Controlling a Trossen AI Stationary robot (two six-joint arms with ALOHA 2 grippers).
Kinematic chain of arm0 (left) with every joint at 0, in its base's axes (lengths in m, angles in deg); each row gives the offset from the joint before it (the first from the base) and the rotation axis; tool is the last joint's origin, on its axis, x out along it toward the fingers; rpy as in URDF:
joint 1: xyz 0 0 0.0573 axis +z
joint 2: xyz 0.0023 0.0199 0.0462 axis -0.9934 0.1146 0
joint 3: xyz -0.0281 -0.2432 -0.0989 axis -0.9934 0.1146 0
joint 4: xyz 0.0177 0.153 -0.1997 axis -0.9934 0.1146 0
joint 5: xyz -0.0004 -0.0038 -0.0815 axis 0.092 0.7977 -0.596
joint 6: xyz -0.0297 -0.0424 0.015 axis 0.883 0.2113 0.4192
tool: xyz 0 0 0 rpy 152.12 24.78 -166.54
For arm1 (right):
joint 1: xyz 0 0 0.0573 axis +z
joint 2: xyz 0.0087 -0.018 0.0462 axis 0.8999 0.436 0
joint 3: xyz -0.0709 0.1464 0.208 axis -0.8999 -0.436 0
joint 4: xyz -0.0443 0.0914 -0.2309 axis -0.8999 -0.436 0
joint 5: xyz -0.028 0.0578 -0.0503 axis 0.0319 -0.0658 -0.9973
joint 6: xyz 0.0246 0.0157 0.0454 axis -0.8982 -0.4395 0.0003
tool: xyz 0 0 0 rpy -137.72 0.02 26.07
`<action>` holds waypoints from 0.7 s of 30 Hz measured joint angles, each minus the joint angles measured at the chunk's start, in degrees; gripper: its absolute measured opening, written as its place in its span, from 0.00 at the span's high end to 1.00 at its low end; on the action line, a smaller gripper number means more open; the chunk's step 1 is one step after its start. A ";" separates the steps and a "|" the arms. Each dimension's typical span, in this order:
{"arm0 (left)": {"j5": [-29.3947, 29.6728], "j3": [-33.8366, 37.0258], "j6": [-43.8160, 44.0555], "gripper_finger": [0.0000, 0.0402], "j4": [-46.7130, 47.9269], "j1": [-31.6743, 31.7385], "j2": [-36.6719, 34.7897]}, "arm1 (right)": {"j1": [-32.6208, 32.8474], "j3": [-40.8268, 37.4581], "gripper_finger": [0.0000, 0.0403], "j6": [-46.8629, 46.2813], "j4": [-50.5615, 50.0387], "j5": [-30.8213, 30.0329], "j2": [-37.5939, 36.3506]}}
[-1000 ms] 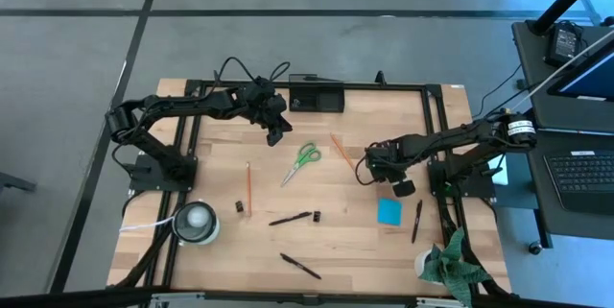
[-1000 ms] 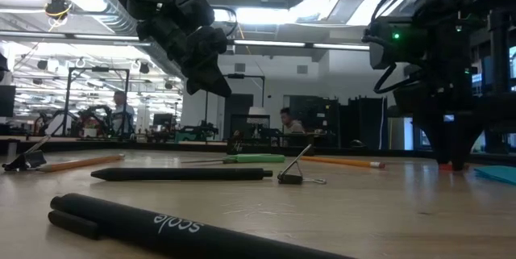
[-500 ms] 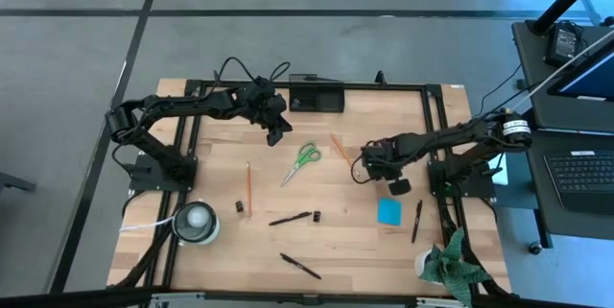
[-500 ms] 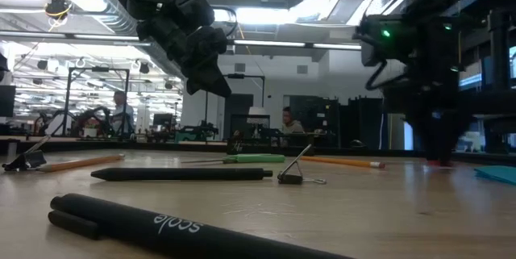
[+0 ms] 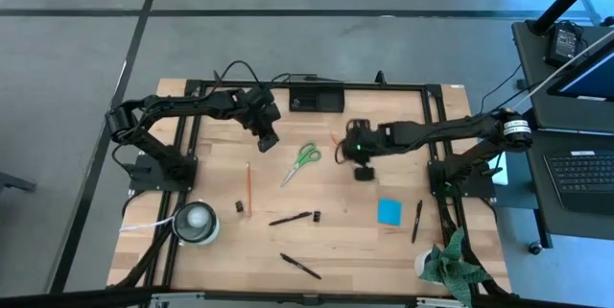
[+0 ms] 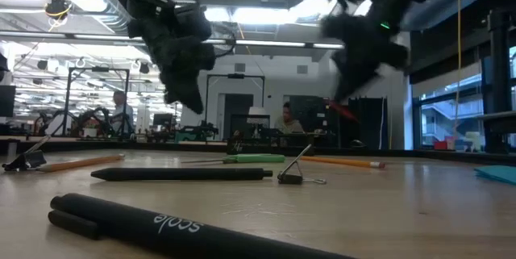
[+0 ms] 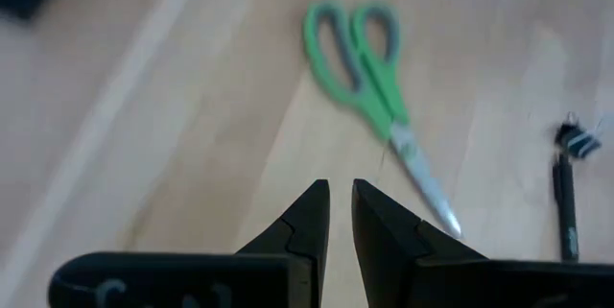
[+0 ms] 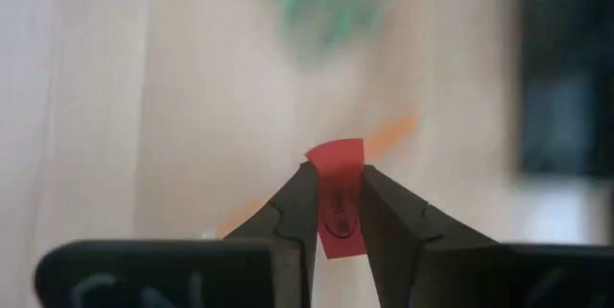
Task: Pick and place office supplies into organizer
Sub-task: Put the orange eraser into the desk organizer
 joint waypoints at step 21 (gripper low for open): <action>6.60 0.00 6.24 0.89 8.95 -2.85 0.00 | -16.48 16.14 0.83 -4.04 33.60 2.30 23.36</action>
